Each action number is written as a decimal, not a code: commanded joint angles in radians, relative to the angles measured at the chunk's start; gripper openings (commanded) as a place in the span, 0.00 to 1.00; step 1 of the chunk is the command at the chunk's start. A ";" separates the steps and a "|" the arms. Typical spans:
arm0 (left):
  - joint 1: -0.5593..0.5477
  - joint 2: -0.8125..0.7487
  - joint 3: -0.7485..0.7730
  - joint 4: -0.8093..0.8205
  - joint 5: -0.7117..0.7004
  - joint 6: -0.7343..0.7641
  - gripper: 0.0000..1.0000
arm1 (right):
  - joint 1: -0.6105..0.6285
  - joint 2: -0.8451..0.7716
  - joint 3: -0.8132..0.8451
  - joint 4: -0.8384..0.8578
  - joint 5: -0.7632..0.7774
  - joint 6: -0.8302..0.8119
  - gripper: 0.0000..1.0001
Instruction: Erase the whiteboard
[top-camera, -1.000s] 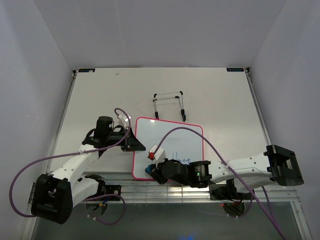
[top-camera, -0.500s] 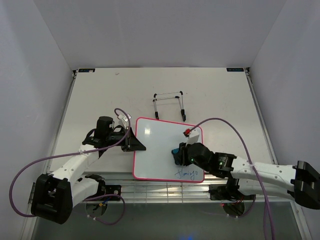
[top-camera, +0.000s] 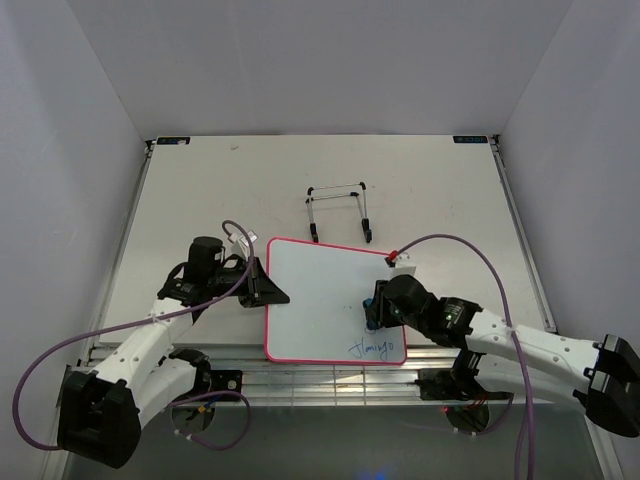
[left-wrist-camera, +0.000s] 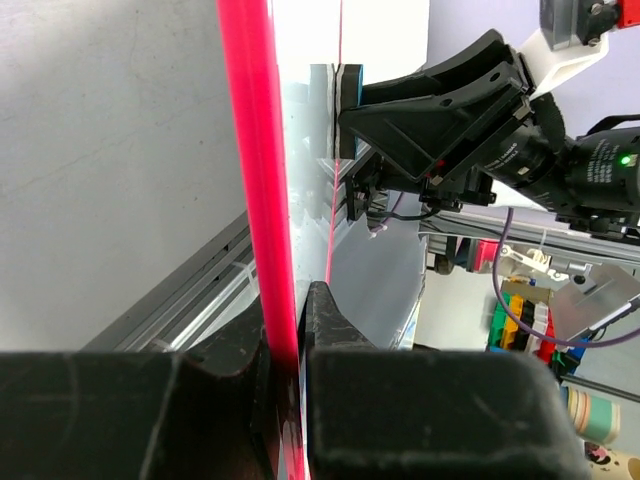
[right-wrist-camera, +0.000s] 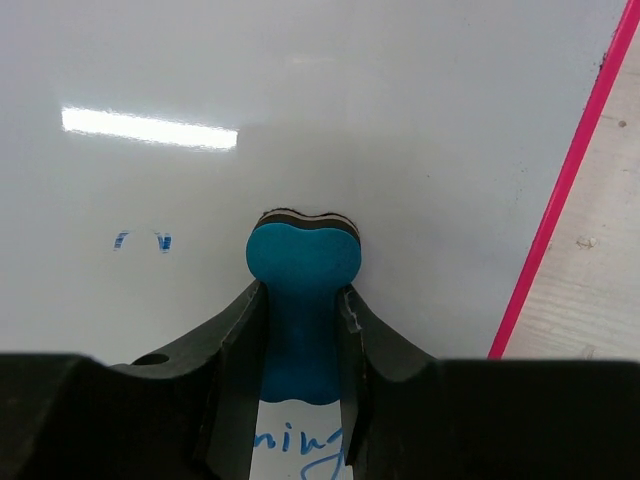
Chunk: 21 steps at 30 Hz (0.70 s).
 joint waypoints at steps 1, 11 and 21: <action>0.007 -0.042 0.026 0.063 -0.244 0.109 0.00 | -0.004 0.087 0.044 -0.073 -0.084 -0.123 0.08; 0.011 -0.038 0.032 0.027 -0.346 0.092 0.00 | 0.088 0.533 0.458 0.149 -0.390 -0.378 0.08; 0.022 -0.068 0.046 -0.029 -0.465 0.080 0.00 | -0.025 0.417 0.264 0.011 -0.371 -0.320 0.08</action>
